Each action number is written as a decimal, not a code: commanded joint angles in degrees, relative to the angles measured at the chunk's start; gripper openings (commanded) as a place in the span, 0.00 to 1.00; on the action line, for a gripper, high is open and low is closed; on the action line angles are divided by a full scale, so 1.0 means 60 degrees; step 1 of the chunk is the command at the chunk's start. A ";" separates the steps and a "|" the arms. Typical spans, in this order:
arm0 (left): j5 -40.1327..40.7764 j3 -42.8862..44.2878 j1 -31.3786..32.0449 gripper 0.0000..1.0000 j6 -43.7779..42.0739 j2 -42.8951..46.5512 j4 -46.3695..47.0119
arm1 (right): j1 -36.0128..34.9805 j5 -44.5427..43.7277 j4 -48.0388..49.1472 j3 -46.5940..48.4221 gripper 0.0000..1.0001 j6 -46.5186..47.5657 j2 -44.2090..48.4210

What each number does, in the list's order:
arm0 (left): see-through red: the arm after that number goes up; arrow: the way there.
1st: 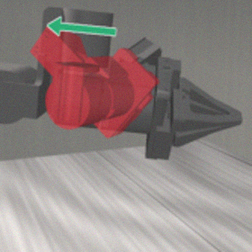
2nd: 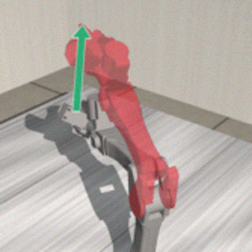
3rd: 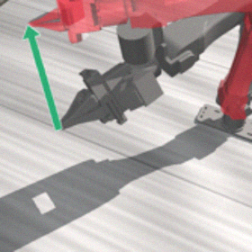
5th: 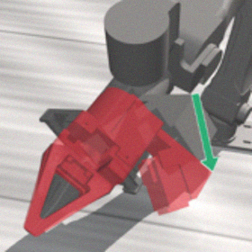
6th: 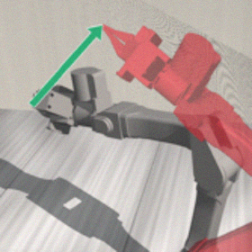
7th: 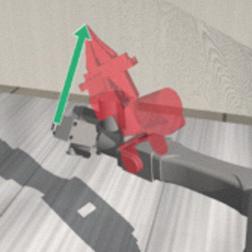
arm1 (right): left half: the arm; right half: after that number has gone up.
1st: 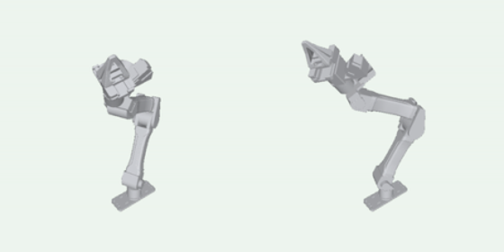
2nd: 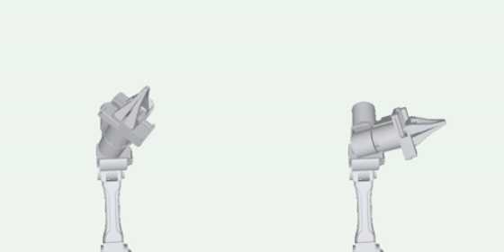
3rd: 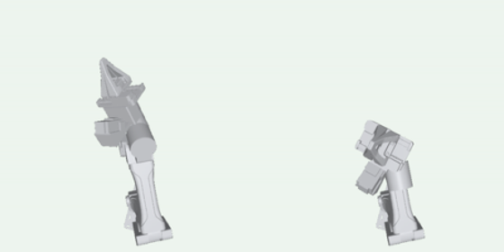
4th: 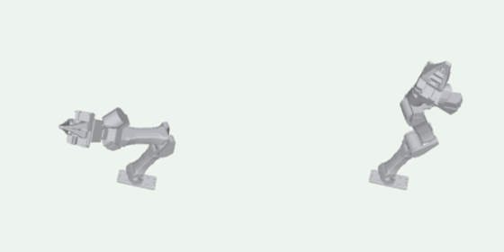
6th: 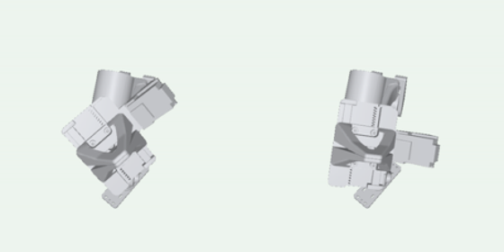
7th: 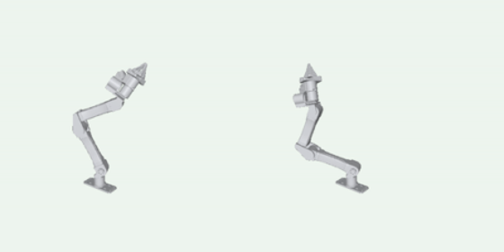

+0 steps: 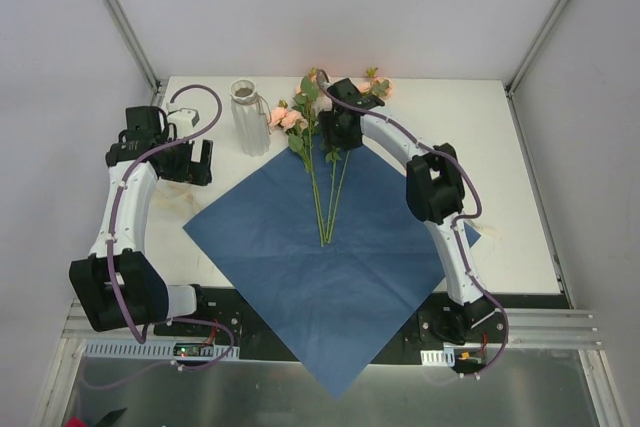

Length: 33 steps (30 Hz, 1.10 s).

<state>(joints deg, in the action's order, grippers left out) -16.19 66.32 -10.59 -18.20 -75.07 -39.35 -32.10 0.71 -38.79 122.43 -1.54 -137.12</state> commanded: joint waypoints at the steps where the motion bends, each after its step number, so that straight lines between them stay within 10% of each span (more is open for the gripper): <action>1: -0.0276 -0.0156 -0.0037 0.99 -0.0336 0.0485 0.0040 | 0.0003 -0.0060 0.0107 -0.0015 0.64 -0.0007 0.0207; 15: -0.0159 -0.0200 -0.0037 0.99 -0.0512 0.0690 0.0026 | 0.0105 -0.0060 0.0048 0.0484 0.52 -0.0417 -0.0613; 25: 0.0017 -0.0375 -0.0037 0.99 -0.0717 0.0792 0.0026 | 0.0061 -0.0498 0.0838 -0.0497 0.01 -0.0885 0.0072; 33: 0.0178 -0.0171 -0.0037 0.99 -0.0791 0.0836 0.0026 | 0.0047 -0.0236 0.2595 -0.2210 0.01 -0.1500 0.2460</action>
<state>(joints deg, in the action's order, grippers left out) -15.86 64.64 -10.59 -21.89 -71.72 -39.29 -31.68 -1.06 -30.41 111.70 -7.51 -133.86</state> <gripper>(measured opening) 0.992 0.053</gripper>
